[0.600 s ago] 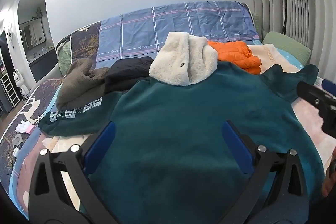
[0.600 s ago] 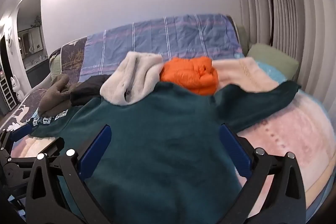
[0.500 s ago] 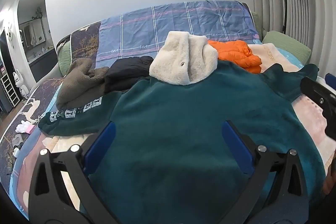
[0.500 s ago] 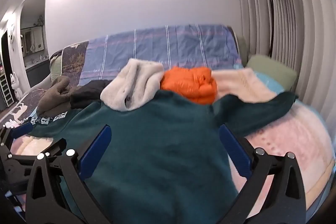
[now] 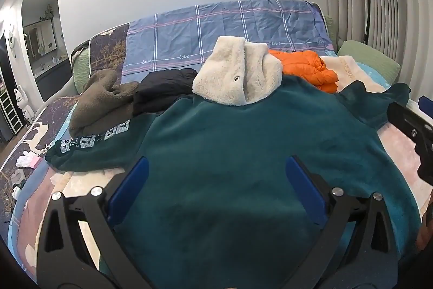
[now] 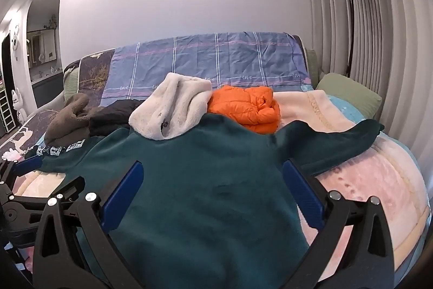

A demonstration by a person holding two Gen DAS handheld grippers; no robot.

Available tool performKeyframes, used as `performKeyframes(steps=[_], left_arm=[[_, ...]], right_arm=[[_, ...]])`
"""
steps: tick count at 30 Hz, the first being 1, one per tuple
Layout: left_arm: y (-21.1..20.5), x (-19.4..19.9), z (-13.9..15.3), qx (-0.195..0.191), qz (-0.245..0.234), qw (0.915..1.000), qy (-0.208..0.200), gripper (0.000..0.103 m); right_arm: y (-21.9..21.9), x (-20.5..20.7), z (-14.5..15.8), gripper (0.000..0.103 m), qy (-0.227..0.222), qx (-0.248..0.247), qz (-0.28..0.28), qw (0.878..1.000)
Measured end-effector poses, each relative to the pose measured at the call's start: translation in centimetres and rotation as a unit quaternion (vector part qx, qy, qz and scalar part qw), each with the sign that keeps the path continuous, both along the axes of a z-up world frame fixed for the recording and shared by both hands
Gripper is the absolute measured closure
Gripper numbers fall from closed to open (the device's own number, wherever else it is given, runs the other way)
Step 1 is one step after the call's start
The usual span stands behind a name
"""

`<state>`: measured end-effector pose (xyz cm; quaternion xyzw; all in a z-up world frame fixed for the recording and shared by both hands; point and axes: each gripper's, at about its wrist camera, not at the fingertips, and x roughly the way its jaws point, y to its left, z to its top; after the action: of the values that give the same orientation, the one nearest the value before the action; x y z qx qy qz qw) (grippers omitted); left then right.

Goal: Fold large clothes

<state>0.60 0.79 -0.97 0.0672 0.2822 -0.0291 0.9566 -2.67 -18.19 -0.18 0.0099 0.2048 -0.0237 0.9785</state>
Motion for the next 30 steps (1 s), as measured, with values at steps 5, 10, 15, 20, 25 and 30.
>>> performKeyframes(steps=[5, 10, 15, 20, 25, 30], left_arm=[[-0.1, -0.1, 0.0, -0.003, 0.004, 0.9999, -0.009, 0.002], [-0.2, -0.3, 0.1, -0.003, -0.006, 0.9999, -0.013, 0.002], [-0.3, -0.7, 0.3, 0.000, -0.010, 0.9996, -0.026, 0.002], [-0.5, -0.8, 0.5, 0.000, -0.019, 0.9993, -0.031, 0.002], [-0.5, -0.9, 0.7, -0.001, -0.022, 0.9992, -0.033, 0.002], [-0.8, -1.0, 0.7, 0.011, -0.032, 0.9990, -0.028, 0.002]], right_arm=[[-0.2, 0.3, -0.1, 0.001, 0.007, 0.001, -0.004, 1.000], [-0.3, 0.4, -0.1, 0.001, 0.006, 0.003, -0.008, 1.000], [-0.4, 0.6, -0.2, 0.001, 0.008, 0.005, -0.006, 1.000], [-0.4, 0.6, -0.3, 0.001, 0.009, 0.007, -0.005, 1.000], [-0.5, 0.5, -0.4, 0.001, 0.008, 0.011, -0.001, 1.000], [-0.4, 0.4, -0.5, 0.001, 0.005, 0.014, 0.001, 1.000]])
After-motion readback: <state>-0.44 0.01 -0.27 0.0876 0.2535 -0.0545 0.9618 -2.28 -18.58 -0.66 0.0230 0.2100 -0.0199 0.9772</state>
